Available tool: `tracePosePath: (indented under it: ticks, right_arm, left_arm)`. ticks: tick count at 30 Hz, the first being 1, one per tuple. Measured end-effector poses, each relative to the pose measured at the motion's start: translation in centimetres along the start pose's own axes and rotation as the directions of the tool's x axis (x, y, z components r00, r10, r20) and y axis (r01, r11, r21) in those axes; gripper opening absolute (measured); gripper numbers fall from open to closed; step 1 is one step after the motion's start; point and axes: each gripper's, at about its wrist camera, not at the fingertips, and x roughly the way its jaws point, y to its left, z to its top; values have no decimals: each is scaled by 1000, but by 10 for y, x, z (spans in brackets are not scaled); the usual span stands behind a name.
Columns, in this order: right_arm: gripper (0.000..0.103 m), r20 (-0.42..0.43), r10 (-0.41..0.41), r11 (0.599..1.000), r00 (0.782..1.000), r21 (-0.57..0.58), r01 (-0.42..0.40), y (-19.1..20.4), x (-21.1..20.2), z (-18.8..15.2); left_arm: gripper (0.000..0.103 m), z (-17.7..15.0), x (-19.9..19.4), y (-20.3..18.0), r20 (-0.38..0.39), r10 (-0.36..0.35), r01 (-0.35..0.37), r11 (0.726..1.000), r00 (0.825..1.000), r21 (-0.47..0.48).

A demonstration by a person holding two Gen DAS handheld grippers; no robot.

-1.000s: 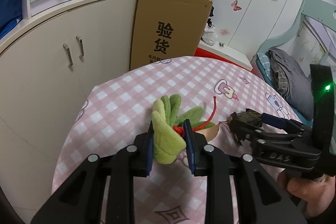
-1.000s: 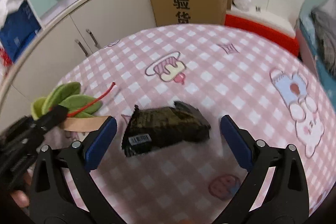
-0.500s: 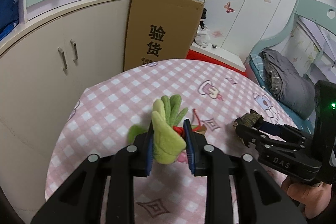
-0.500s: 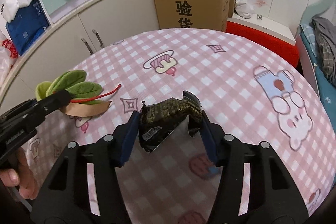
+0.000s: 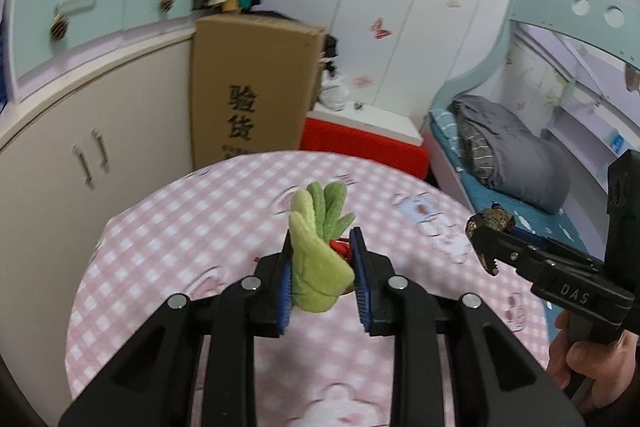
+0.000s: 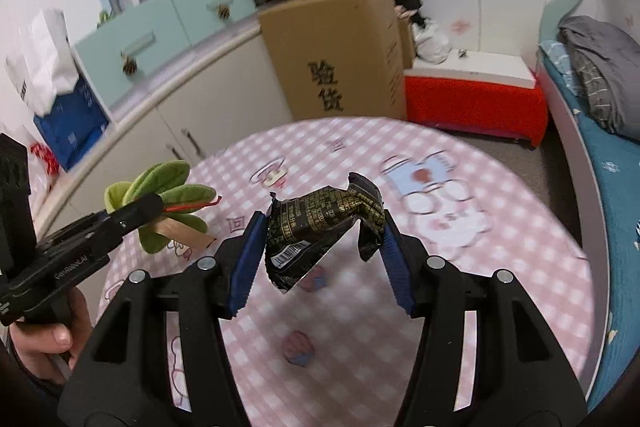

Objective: Collect trash
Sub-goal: 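Carry the green plush toy and black bag over the bin and open both tools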

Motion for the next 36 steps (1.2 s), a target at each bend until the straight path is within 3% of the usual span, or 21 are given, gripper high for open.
tracePosePath:
  ticks: [6, 11, 20, 28, 32, 36]
  right_arm:
    - [55, 93, -63, 996, 994, 70, 57, -55, -56, -3]
    - [55, 148, -137, 980, 980, 164, 112, -113, -103, -17]
    - [56, 152, -324, 891, 934, 382, 247, -226, -177, -75]
    - [56, 65, -404, 798, 913, 512, 317, -295, -197, -136]
    - [56, 14, -397, 767, 918, 555, 323, -318, -185, -157]
    - [56, -27, -368, 738, 929, 599, 310, -340, -169, -176]
  left_arm:
    - [25, 11, -5, -71, 19, -94, 92, 992, 995, 87]
    - [25, 12, 0, -148, 2, -193, 190, 967, 981, 170]
    - [25, -18, 22, -279, -122, -350, 370, 884, 929, 287]
    - [25, -65, 63, -358, -287, -368, 452, 828, 884, 331]
    - [25, -89, 86, -388, -360, -342, 468, 805, 868, 364]
    - [25, -110, 114, -404, -430, -302, 470, 803, 851, 366]
